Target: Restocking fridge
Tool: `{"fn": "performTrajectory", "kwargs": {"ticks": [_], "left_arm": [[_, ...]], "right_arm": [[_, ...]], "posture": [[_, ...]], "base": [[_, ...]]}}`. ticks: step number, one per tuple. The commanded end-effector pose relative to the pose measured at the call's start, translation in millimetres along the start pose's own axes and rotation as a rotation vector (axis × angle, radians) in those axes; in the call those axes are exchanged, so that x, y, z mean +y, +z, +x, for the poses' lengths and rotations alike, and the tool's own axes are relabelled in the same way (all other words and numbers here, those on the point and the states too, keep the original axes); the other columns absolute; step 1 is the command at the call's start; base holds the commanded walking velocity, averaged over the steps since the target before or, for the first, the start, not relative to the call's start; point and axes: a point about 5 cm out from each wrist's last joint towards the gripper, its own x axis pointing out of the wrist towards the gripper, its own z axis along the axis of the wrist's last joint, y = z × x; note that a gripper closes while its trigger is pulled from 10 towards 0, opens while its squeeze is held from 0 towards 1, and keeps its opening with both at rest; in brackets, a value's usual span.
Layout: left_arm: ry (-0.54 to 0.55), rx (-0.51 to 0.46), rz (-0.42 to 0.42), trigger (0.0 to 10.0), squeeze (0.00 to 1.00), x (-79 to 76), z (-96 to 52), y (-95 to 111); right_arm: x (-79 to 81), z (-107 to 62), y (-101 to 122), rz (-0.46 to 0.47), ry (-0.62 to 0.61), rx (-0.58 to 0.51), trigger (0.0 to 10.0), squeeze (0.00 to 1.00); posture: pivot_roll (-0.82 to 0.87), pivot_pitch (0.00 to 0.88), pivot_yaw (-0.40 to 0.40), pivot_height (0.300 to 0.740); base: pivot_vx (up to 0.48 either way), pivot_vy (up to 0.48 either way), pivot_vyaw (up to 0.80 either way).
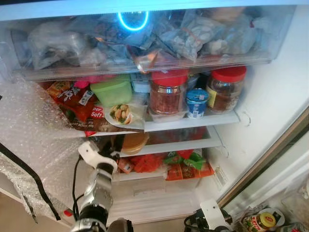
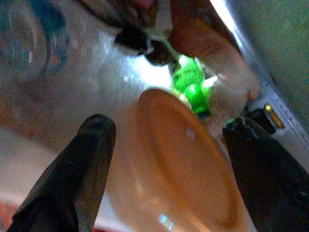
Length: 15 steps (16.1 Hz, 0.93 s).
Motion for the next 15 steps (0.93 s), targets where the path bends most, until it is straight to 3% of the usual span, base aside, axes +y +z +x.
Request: {"fn": "performTrajectory", "kwargs": {"ticks": [1,5,9,15], "left_arm": [[-0.018,0.019,0.006,10.0,0.0,-0.7,-3.4,-3],[-0.08,0.044,0.127,10.0,0.0,-4.3,-12.9,-5],[-0.114,0.049,0.185,10.0,0.0,-6.0,-22.1,-3],[-0.254,0.164,0.47,10.0,0.0,-10.0,-42.8,-7]], "right_arm": [[2.5,-0.1,-1,-0.01,0.013,0.013,10.0,0.0],[2.1,0.0,-1,-0.012,0.01,0.011,10.0,0.0],[0.8,0.3,0,-0.015,0.003,0.007,10.0,0.0],[1.1,0.2,0,-0.018,0.004,0.008,10.0,0.0]], "posture": [[-0.02,0.0,-0.002,0.656],[-0.01,0.0,-0.003,0.656],[-0.01,0.0,-0.003,0.656],[-0.01,0.0,-0.003,0.656]], "base": [[0.0,0.0,0.0],[0.0,0.0,0.0],[0.0,0.0,0.0],[0.0,0.0,0.0]]}}
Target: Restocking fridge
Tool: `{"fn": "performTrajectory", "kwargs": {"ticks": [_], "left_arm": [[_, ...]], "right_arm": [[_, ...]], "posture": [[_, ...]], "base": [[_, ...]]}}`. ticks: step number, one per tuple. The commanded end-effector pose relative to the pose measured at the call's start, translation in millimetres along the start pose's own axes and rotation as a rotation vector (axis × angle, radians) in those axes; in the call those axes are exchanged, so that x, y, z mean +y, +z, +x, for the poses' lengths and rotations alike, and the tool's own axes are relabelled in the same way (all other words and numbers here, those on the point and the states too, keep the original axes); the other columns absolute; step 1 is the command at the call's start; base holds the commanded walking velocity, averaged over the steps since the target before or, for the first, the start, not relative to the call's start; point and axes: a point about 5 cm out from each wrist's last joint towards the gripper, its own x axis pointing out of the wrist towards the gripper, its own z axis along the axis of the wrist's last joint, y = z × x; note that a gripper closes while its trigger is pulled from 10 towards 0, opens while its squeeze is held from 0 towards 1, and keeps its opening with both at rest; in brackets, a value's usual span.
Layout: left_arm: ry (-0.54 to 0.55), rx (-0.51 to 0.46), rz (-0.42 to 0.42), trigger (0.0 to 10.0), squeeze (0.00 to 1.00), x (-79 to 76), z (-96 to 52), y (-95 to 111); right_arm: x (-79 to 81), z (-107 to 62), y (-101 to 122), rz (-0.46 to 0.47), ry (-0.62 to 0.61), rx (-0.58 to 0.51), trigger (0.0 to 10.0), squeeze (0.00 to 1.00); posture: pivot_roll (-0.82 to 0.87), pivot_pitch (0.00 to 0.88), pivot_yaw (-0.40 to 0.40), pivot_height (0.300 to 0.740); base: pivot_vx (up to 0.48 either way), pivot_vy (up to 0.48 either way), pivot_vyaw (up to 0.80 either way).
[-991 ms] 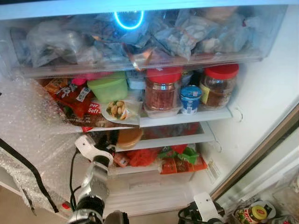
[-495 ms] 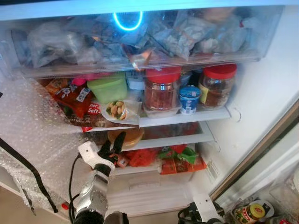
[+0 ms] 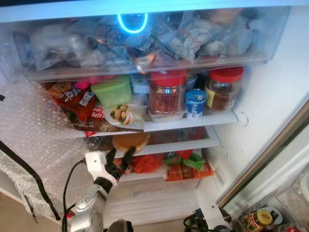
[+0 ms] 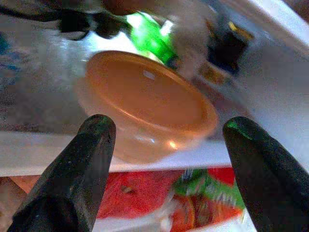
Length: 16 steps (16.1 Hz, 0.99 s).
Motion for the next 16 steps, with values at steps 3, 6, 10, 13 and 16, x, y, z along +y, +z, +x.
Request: {"fn": "performTrajectory", "kwargs": {"ticks": [3,6,10,13,16], "left_arm": [[-0.053,0.082,0.125,10.0,0.0,0.5,-6.7,-3],[-0.024,0.14,0.217,10.0,0.0,7.7,-3.4,-9],[-0.018,0.167,0.249,10.0,0.0,7.1,4.0,-16],[-0.006,0.169,0.228,10.0,0.0,6.6,9.5,-19],[-0.008,0.178,0.24,10.0,0.0,5.7,15.7,-20]], "right_arm": [[1.3,-0.5,-3,0.002,0.002,0.014,10.0,0.0],[2.6,-0.4,-2,-0.001,0.008,0.016,10.0,0.0],[3.1,-0.4,-2,0.002,0.005,0.018,10.0,0.0],[3.6,-0.7,-3,0.005,0.003,0.022,10.0,0.0],[4.2,-0.9,-4,0.004,0.005,0.022,10.0,0.0]], "posture": [[0.0,0.0,-0.004,0.656],[0.0,0.0,-0.003,0.656],[-0.01,0.0,0.004,0.656],[-0.01,0.0,0.005,0.656],[-0.02,0.0,0.004,0.656]], "base": [[0.0,0.0,0.0],[0.0,0.0,0.0],[0.0,0.0,0.0],[0.0,0.0,0.0],[0.0,0.0,0.0]]}}
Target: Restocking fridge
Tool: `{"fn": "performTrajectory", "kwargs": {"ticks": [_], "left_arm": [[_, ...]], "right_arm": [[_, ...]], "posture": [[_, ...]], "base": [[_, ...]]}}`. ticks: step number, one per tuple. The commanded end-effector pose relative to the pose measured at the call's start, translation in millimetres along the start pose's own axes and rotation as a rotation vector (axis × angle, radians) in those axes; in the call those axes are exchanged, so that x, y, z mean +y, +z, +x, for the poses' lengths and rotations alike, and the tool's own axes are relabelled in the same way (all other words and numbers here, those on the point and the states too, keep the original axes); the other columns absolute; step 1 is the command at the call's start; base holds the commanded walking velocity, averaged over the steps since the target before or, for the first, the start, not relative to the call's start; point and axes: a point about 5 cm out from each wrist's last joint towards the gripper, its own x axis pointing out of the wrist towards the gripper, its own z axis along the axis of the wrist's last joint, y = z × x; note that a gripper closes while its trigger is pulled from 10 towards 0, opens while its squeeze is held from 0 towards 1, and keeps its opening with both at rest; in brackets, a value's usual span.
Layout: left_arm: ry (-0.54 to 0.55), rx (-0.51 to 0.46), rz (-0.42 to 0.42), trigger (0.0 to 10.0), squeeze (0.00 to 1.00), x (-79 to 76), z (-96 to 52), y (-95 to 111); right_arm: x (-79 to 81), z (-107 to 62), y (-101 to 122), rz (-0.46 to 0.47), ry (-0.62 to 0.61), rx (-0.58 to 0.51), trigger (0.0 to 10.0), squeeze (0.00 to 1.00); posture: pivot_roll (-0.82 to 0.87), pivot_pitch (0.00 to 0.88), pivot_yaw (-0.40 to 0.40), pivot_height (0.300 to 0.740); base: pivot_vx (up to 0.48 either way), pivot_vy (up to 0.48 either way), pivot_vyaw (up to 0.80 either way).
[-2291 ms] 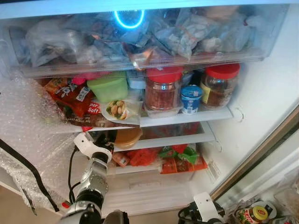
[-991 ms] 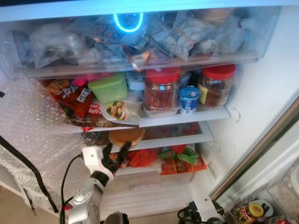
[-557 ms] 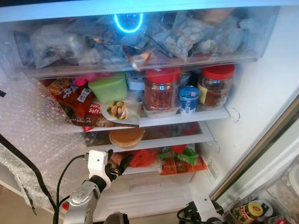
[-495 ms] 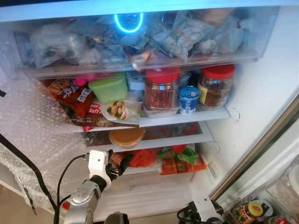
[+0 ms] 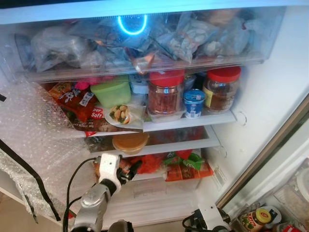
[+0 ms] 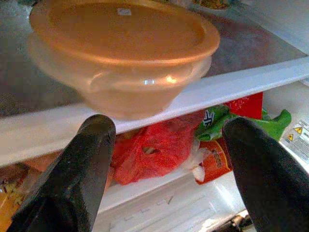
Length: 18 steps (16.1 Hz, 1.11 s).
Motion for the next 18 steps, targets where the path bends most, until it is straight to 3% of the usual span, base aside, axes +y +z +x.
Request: {"fn": "performTrajectory", "kwargs": {"ticks": [1,6,8,12,14,18], "left_arm": [[0.035,-0.006,0.022,10.0,0.0,4.4,7.2,4],[0.116,-0.038,-0.01,10.0,0.0,15.0,28.1,24],[0.166,-0.032,-0.06,10.0,0.0,20.3,33.5,29],[0.179,0.003,-0.077,10.0,0.0,18.9,42.8,33],[0.17,0.016,-0.066,10.0,0.0,16.4,44.1,33],[0.135,-0.028,0.003,10.0,0.0,14.5,31.7,21]], "right_arm": [[0.9,-0.5,-3,0.005,0.0,0.016,10.0,0.0],[-0.1,-0.7,-3,0.007,-0.003,0.015,10.0,0.0],[-0.6,-0.8,-4,0.008,-0.002,0.016,10.0,0.0],[-1.1,-0.6,-3,0.004,0.001,0.014,10.0,0.0],[-1.1,-0.5,-3,0.002,0.003,0.012,10.0,0.0],[-0.2,-0.3,-2,0.002,0.004,0.007,10.0,0.0]], "posture": [[-0.02,0.0,0.006,0.656],[-0.03,0.0,0.009,0.656],[-0.04,0.0,0.008,0.656],[-0.04,0.0,0.005,0.656],[-0.04,0.0,0.005,0.656],[-0.03,0.0,0.006,0.656]], "base": [[0.0,0.0,0.0],[0.0,0.0,0.0],[0.0,0.0,0.0],[0.0,0.0,0.0],[0.0,0.0,0.0],[0.0,0.0,0.0]]}}
